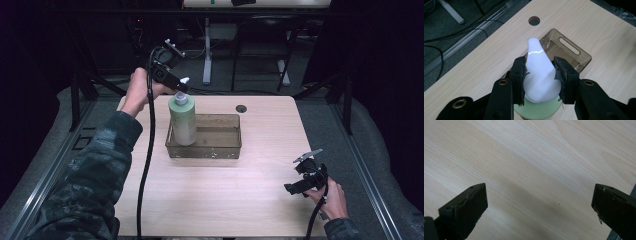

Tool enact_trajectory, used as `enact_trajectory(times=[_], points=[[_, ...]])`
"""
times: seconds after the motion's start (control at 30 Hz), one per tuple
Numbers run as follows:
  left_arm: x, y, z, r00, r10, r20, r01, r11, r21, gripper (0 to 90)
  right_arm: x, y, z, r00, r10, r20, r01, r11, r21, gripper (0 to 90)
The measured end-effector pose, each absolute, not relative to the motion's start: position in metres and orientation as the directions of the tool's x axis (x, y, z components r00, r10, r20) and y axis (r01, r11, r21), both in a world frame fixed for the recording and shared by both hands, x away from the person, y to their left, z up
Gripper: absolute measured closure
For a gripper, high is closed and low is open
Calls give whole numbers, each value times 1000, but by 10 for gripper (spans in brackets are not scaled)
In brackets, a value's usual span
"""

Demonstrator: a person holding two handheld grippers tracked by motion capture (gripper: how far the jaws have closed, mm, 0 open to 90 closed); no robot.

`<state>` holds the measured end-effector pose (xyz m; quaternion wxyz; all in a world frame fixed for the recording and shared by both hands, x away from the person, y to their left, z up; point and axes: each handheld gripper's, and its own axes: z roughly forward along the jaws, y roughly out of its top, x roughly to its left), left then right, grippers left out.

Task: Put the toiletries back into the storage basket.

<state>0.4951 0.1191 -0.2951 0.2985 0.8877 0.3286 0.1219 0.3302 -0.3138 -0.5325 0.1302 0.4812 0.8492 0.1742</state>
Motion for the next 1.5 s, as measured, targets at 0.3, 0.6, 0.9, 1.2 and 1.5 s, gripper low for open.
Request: enact_trajectory(times=[0.3, 0.6, 0.9, 1.2, 1.5], points=[[494, 121, -304, 752, 659, 8, 517, -598, 612, 630, 330, -314, -532, -500, 864, -51, 772, 472, 426, 0], [494, 125, -312, 752, 659, -6, 526, -594, 609, 630, 330, -313, -532, -501, 864, -52, 772, 472, 426, 0], [492, 130, -318, 751, 661, -14, 533, -593, 604, 630, 330, -313, -532, -502, 863, -52, 768, 472, 432, 0], [491, 134, -323, 749, 662, -15, 541, -598, 592, 630, 329, -312, -532, -501, 864, -47, 770, 469, 433, 0], [490, 136, -325, 750, 661, -23, 547, -600, 583, 630, 330, -313, -532, -500, 865, -46, 770, 468, 433, 0]])
